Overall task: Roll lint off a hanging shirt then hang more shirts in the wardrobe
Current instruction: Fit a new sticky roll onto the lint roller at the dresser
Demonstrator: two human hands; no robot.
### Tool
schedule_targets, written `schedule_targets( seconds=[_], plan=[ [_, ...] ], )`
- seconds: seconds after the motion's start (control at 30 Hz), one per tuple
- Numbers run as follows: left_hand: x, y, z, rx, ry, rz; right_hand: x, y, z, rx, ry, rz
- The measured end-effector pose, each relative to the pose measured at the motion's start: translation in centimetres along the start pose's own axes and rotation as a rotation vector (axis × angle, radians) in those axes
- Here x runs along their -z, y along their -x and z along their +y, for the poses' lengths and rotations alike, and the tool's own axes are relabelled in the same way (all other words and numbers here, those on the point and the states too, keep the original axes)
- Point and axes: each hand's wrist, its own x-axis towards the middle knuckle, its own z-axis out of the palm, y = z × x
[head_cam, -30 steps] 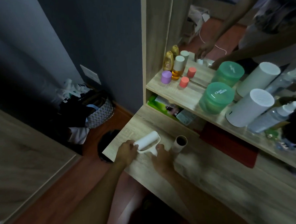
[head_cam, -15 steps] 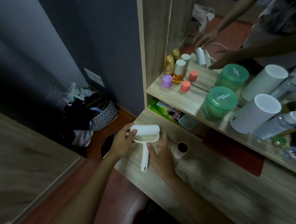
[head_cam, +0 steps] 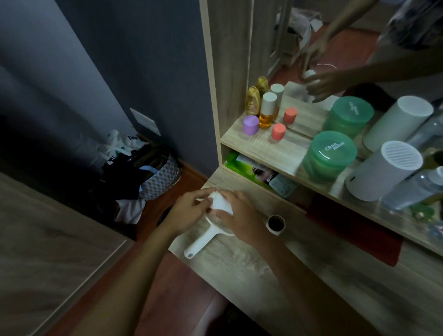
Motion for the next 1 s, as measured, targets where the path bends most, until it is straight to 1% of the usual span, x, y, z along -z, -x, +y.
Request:
schedule_targets(
  seconds=[0.13, 0.27, 0.3, 0.47, 0.57, 0.73, 0.83, 0.9, 0.93, 1.0],
  plan=[
    [0.5, 0.3, 0.6, -0.028, -0.098, 0.012, -0.1, 0.2, -0.2, -0.008, -0.018, -0.016],
    [0.1, 0.3, 1.1, -0.101, -0.340, 0.059, 0.0, 0.7, -0.5, 0.035, 0.065, 0.006],
    [0.1, 0.3, 1.2, -0.106, -0.364, 0.057, 0.0, 0.8, -0.6, 0.044, 0.069, 0.009],
    [0.2, 0.4, 1.8, -0.094, -0.396, 0.027, 1.1, 1.1, -0.9, 0.135, 0.070, 0.039],
    [0.3, 0.5, 1.9, -0.082, -0.394, 0.028, 1.6, 1.2, -1.1, 0.180, 0.113, 0.026],
    [0.5, 0.1, 2.4, -0.107, -0.465, -0.016, 1.7, 1.2, -1.1, 0.244, 0.158, 0.022],
    [0.6, 0.0, 2.4, -0.129, -0.503, -0.084, 2.4, 1.1, -1.0, 0.185, 0.170, 0.027],
    [0.5, 0.0, 2.4, -0.144, -0.518, -0.120, 2.6, 1.0, -1.3, 0.112, 0.140, -0.018],
    [0.5, -0.1, 2.4, -0.154, -0.524, -0.127, 2.6, 1.0, -1.4, 0.068, 0.106, -0.045],
    [0.4, -0.3, 2.5, -0.177, -0.533, -0.122, 2.6, 0.8, -1.7, -0.045, -0.044, -0.091]
  ],
)
